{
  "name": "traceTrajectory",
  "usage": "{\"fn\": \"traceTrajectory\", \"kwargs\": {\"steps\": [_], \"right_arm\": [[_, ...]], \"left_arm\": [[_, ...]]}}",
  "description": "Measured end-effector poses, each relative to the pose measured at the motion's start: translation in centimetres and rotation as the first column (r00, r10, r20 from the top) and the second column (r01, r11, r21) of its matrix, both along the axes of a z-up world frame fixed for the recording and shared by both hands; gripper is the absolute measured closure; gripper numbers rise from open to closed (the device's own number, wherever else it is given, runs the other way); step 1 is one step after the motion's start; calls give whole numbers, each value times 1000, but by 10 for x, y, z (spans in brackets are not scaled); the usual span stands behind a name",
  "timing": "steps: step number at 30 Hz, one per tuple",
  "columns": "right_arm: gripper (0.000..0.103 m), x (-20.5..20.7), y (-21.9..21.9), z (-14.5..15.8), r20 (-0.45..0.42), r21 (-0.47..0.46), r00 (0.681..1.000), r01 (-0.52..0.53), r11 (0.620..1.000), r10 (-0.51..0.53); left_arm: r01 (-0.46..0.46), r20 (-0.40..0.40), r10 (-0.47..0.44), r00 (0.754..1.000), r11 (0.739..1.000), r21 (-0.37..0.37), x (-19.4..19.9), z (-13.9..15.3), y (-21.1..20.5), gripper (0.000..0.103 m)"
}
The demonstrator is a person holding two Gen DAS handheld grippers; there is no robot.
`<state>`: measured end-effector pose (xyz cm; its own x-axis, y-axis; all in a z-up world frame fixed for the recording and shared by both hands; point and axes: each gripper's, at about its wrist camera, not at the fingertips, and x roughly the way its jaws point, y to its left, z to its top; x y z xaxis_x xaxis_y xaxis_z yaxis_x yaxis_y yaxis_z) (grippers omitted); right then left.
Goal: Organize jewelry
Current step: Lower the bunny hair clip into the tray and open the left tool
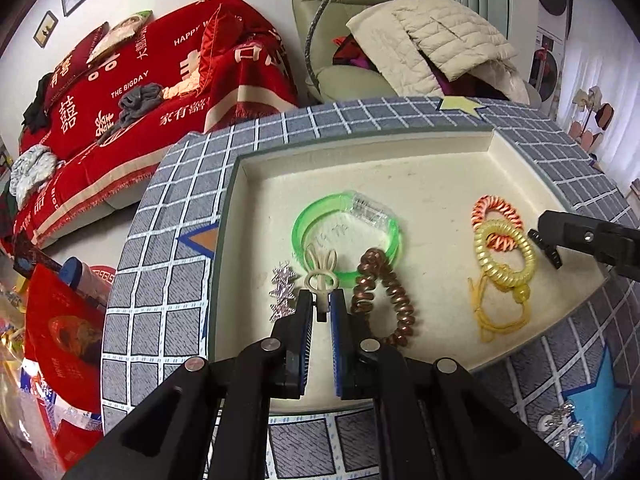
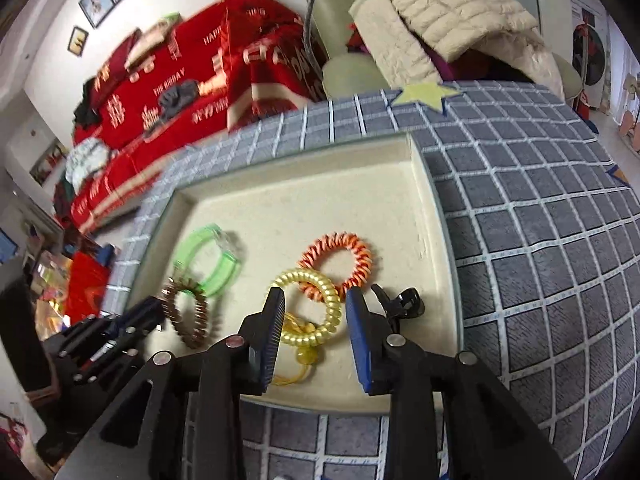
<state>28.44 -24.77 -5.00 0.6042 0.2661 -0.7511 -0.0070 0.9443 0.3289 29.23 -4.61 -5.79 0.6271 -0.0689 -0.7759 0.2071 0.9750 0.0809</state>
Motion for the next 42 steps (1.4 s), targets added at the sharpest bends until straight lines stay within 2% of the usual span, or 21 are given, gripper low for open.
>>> {"fn": "traceTrajectory", "kwargs": {"steps": [8, 30, 38, 40, 42], "right_arm": [[67, -19, -2, 17, 27, 16, 1000, 13, 1000, -13], [65, -51, 5, 27, 32, -54, 999, 4, 999, -2], [60, -60, 4, 30, 34, -62, 999, 7, 998, -5], [56, -61, 4, 31, 34, -62, 999, 7, 998, -5], [50, -64, 5, 33, 38, -66, 999, 5, 998, -3]], "left_arm": [[-8, 18, 8, 1000, 1000, -11, -4, 10, -1, 74], [-20, 51, 24, 998, 997, -75, -30, 36, 14, 74], [-27, 64, 33, 997, 996, -88, -38, 42, 19, 74], [-27, 56, 32, 998, 995, -94, -39, 42, 20, 72], [-26, 48, 31, 998, 995, -100, -40, 42, 22, 4]]}}
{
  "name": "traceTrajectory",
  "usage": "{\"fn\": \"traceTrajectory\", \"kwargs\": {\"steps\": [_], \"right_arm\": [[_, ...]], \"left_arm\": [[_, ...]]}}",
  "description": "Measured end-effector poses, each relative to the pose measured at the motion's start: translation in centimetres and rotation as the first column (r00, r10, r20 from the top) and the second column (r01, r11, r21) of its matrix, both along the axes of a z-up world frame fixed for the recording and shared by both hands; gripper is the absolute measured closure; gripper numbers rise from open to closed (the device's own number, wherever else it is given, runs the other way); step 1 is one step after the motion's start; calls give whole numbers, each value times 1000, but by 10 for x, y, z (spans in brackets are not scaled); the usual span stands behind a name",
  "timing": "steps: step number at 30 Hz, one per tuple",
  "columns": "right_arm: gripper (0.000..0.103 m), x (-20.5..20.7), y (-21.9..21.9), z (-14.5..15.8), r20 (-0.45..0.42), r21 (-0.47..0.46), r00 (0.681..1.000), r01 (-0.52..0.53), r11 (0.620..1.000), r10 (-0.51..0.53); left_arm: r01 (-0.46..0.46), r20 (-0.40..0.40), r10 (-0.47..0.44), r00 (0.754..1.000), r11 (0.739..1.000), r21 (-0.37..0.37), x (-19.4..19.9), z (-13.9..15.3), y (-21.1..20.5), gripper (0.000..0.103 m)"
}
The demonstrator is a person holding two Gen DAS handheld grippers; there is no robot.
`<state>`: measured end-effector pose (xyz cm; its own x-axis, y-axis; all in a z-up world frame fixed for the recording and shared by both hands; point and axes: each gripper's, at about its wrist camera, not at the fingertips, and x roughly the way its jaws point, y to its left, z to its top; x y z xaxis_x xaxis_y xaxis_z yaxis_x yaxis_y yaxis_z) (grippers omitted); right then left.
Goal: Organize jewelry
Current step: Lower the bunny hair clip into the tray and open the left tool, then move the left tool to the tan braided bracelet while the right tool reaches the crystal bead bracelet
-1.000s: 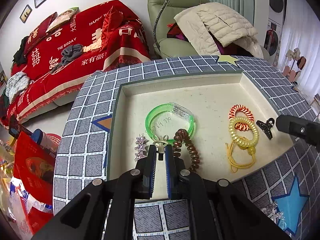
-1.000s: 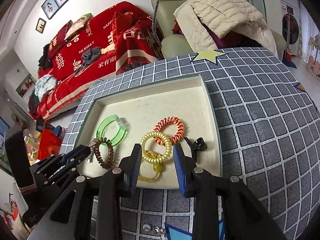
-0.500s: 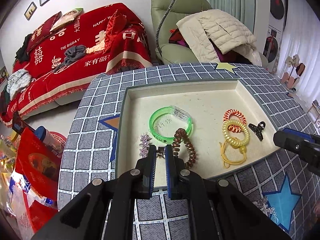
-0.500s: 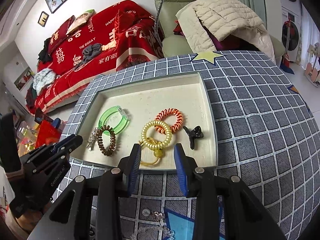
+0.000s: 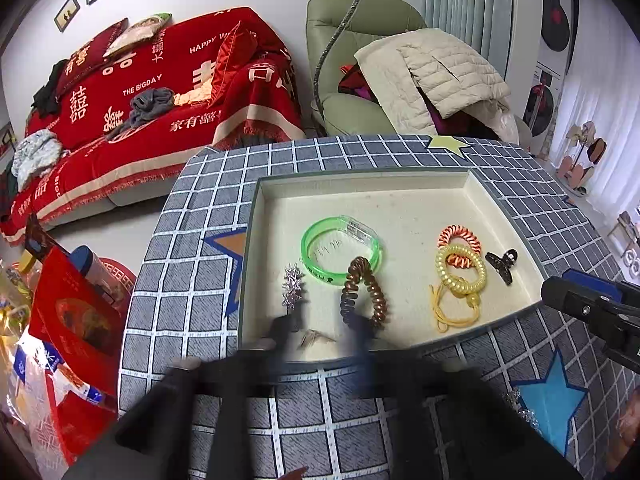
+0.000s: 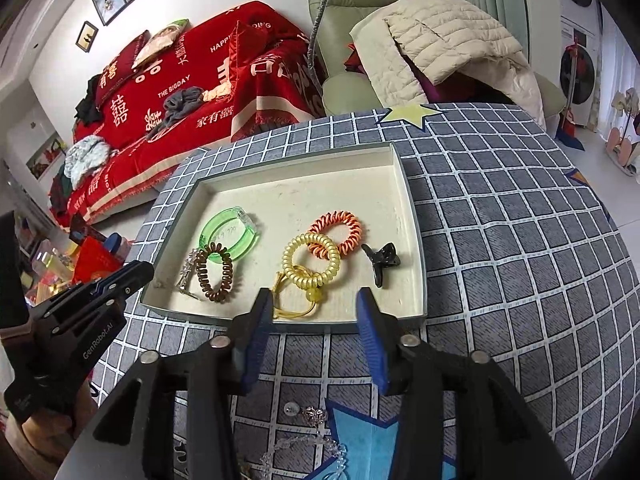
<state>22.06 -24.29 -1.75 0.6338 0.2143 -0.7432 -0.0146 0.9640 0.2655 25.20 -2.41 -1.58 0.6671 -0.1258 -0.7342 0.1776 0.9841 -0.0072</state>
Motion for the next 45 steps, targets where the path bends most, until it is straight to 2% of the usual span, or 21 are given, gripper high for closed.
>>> {"fn": "traceTrajectory", "kwargs": {"steps": [1, 6, 8, 10, 13, 18, 26, 32, 37, 45], "right_arm": [[48, -1, 1, 0, 3, -3, 1000, -1, 1000, 1], [44, -11, 3, 8, 26, -17, 1000, -4, 1000, 4], [36, -13, 4, 10, 37, -18, 999, -3, 1000, 4], [14, -20, 4, 14, 67, -23, 998, 5, 1000, -4], [13, -34, 5, 22, 135, -19, 991, 8, 1000, -5], [13, -50, 7, 28, 181, 0, 984, 1, 1000, -1], [13, -70, 9, 31, 173, -4, 985, -18, 1000, 18], [13, -81, 13, 33, 163, -65, 986, -23, 998, 33], [12, -88, 13, 25, 109, -81, 992, -59, 995, 68], [12, -93, 11, -16, -32, -92, 996, -86, 992, 83]], "left_arm": [[-22, 26, 22, 999, 1000, 4, -3, 2, 2, 0], [-21, 60, 20, 998, 1000, 19, -11, 3, 4, 0], [-32, 73, 29, 997, 999, 32, -15, 3, 6, 0], [-40, 77, 37, 996, 998, 38, -20, 3, 10, 0], [-47, 77, 44, 996, 998, 45, -29, 3, 16, 0], [-65, 77, 60, 995, 996, 56, -50, 3, 21, 0], [-70, 52, 68, 996, 996, 51, -75, -3, 26, 0], [-71, 8, 71, 997, 997, 35, -89, -14, 34, 0], [-66, -36, 66, 997, 998, 7, -108, -26, 42, 0], [-43, -106, 42, 994, 999, -9, -134, -50, 34, 0]]}}
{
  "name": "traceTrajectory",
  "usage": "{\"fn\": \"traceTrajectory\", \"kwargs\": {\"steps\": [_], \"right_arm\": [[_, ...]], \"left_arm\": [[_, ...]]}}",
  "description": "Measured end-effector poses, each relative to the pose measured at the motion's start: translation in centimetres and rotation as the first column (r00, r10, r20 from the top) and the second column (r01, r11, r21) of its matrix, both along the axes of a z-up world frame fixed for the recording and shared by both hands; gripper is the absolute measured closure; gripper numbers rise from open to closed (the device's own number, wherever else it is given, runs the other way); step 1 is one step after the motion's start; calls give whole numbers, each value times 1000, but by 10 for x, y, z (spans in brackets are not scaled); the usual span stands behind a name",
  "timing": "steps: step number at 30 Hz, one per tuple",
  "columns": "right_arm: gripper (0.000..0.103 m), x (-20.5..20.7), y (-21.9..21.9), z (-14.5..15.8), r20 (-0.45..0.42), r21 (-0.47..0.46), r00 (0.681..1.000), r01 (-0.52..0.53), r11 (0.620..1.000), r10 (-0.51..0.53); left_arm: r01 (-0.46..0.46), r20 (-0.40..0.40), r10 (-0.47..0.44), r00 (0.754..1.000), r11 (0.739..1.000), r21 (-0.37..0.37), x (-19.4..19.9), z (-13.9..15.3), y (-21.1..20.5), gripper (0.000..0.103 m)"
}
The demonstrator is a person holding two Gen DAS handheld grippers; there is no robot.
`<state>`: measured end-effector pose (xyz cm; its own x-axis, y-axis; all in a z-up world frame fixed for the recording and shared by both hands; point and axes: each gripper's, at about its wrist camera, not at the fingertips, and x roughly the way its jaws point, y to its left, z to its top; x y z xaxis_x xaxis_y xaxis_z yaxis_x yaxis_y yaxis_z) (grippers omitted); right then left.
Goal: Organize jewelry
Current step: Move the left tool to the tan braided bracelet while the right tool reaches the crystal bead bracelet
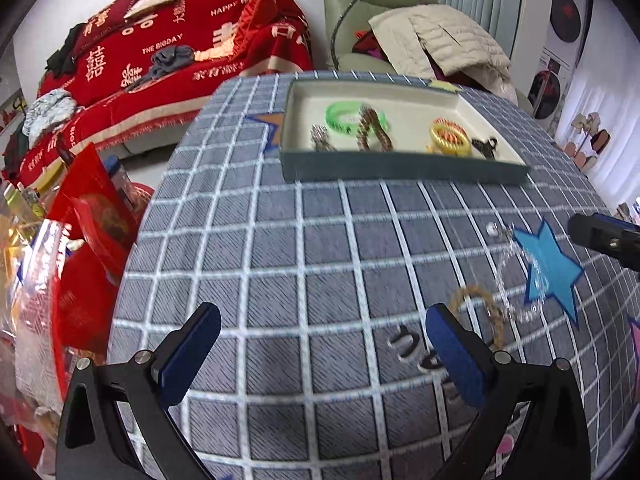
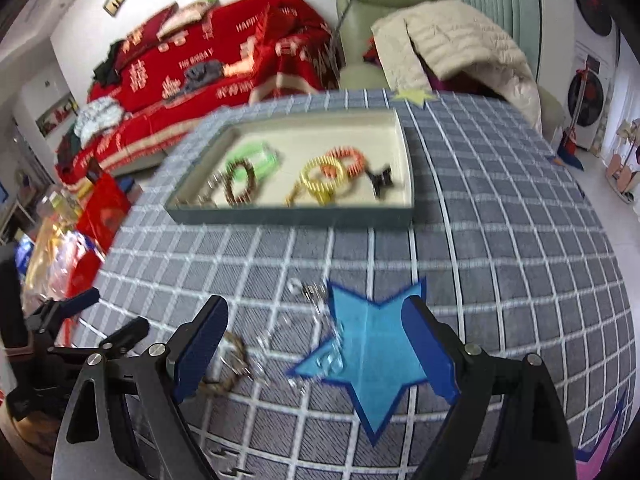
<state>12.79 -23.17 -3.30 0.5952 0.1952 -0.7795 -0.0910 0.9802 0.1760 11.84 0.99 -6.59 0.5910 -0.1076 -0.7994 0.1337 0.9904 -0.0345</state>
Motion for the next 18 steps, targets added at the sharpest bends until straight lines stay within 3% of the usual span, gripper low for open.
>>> {"fn": "traceTrajectory", "kwargs": {"steps": [6, 18], "right_arm": [[12, 8, -8, -24, -72, -6, 997, 18, 1000, -19], [14, 35, 2, -41, -100, -26, 994, -38, 999, 35]], "left_arm": [[33, -30, -33, 999, 999, 1, -2, -9, -17, 0], [56, -76, -56, 996, 998, 2, 5, -19, -35, 0]]}}
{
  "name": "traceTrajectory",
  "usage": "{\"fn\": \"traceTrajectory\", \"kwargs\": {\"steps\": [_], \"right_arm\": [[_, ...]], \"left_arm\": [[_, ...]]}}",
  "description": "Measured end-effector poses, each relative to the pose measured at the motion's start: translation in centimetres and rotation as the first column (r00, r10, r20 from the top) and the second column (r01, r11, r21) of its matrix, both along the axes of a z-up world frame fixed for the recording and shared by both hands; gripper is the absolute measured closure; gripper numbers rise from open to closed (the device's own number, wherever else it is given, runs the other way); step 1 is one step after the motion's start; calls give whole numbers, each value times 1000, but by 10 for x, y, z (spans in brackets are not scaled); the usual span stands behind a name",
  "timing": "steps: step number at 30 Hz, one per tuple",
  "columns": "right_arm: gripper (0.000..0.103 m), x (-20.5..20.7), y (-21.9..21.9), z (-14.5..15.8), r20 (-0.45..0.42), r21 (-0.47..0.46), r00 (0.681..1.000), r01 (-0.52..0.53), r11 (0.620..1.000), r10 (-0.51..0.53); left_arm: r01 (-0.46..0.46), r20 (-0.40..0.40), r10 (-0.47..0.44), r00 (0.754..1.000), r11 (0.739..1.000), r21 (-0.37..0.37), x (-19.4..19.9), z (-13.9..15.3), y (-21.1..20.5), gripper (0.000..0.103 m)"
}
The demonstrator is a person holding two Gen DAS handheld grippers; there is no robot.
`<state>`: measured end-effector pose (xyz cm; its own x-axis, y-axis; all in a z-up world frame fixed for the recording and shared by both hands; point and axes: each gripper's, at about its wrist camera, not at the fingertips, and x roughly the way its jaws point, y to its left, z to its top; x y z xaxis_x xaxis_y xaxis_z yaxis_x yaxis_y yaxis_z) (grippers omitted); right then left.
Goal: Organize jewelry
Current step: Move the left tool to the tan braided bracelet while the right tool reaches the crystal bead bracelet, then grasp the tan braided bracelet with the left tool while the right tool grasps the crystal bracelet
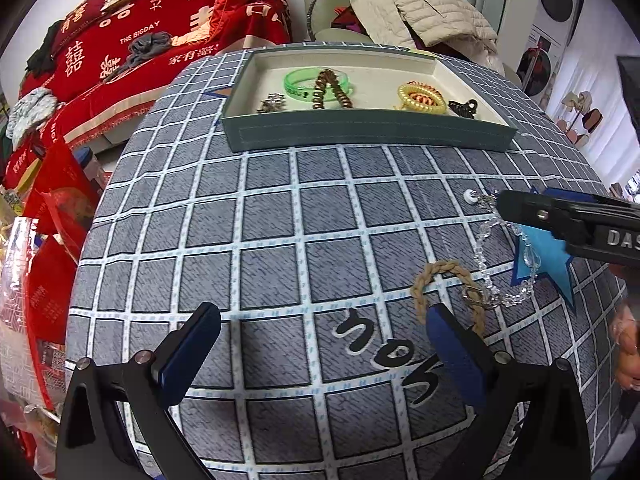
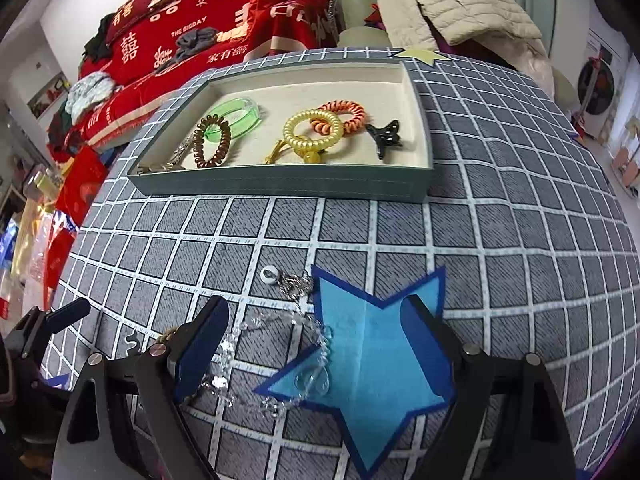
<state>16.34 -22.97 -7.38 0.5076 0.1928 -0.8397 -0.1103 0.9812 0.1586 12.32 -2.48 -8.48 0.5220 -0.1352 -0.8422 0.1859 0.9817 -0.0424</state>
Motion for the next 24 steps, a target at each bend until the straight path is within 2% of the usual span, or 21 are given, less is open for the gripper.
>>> {"fn": "traceTrajectory", "kwargs": {"steps": [3, 8, 14, 16, 18, 21, 23, 24], "right_arm": [[14, 4, 7, -1, 4, -9, 1000, -17, 1000, 17], [24, 13, 19, -9, -7, -34, 999, -51, 998, 50], [34, 18, 30, -15, 5, -86, 998, -60, 994, 61], [41, 19, 36, -15, 14, -142, 997, -69, 987, 72], [49, 17, 40, -15, 23, -148, 996, -83, 985, 88], [68, 16, 40, -13, 26, -148, 996, -78, 986, 83], [86, 16, 39, -13, 24, -143, 997, -75, 987, 79], [90, 16, 38, -12, 21, -133, 997, -71, 989, 75]], "left_arm": [[20, -2, -20, 1000, 1000, 16, 0, -1, -8, 0], [28, -17, -27, 999, 998, 53, 2, -7, -17, 0], [25, -6, -25, 1000, 998, 58, 2, -7, -19, 0], [25, -3, -25, 1000, 998, 61, 1, -7, -20, 0], [26, -6, -26, 1000, 998, 61, 0, -7, -21, 0], [42, -11, -41, 999, 998, 52, -1, -5, -25, 0], [55, -5, -55, 998, 996, 72, -3, -3, -31, 0], [62, -3, -62, 998, 996, 72, -3, -3, -32, 1]]}}
